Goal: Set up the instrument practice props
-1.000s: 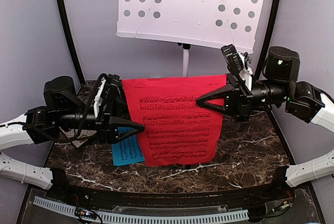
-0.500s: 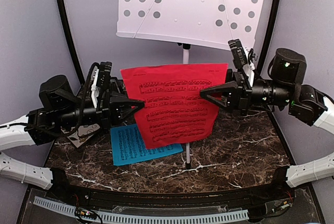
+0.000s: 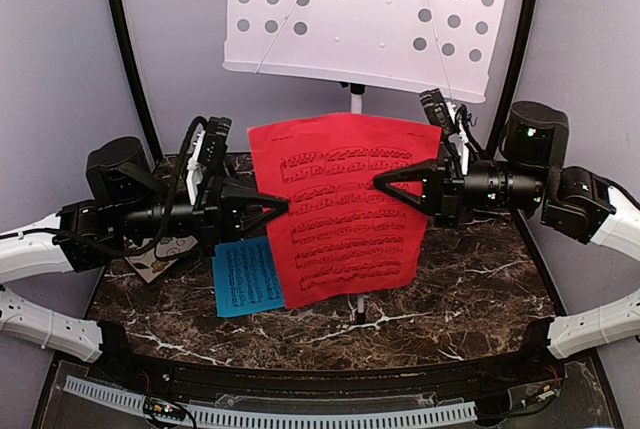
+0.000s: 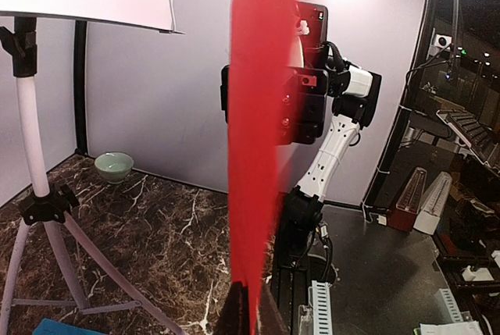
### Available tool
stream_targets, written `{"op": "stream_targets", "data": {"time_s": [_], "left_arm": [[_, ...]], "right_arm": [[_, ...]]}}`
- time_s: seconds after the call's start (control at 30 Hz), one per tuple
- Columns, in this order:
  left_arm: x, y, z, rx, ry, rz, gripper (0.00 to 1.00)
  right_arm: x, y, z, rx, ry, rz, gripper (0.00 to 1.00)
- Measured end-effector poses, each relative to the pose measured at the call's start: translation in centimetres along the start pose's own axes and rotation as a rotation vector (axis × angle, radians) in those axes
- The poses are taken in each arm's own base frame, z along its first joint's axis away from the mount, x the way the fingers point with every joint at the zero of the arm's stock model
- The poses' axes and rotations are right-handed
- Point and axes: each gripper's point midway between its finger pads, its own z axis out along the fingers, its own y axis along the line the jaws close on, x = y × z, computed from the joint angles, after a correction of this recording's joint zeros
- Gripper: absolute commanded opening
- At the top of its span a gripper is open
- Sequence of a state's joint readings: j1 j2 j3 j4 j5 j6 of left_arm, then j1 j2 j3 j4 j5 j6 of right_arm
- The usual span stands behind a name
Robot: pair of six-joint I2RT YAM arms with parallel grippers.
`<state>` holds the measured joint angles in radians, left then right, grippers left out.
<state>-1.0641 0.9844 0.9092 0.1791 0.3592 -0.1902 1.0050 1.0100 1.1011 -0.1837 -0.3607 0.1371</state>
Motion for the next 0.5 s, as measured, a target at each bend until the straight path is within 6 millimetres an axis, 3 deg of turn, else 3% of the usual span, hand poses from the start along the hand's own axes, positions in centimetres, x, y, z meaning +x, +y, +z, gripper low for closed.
{"op": "stream_targets", "data": {"time_s": [0.1,0.17,0.3,0.5], "left_arm": [[-0.5,0.2,0.0,-0.019,0.0,-0.001,0.3],[-1.1,0.7,-0.2,-0.055,-0.005,0.009,0.41],[-3.1,1.8,-0.1,-0.142,0.012,0.046,0.45],[-7.9,4.1,-0.7,-0.319,-0.022,0.152,0.47]], "right_arm": [[-0.5,-0.2,-0.2,0.019,-0.011,0.0,0.0],[-1.2,-0.3,-0.6,0.036,-0.02,0.003,0.0],[-5.0,-0.6,-2.2,0.102,-0.079,0.02,0.0],[-10.6,-1.0,-5.9,0.229,-0.191,0.033,0.0]]}}
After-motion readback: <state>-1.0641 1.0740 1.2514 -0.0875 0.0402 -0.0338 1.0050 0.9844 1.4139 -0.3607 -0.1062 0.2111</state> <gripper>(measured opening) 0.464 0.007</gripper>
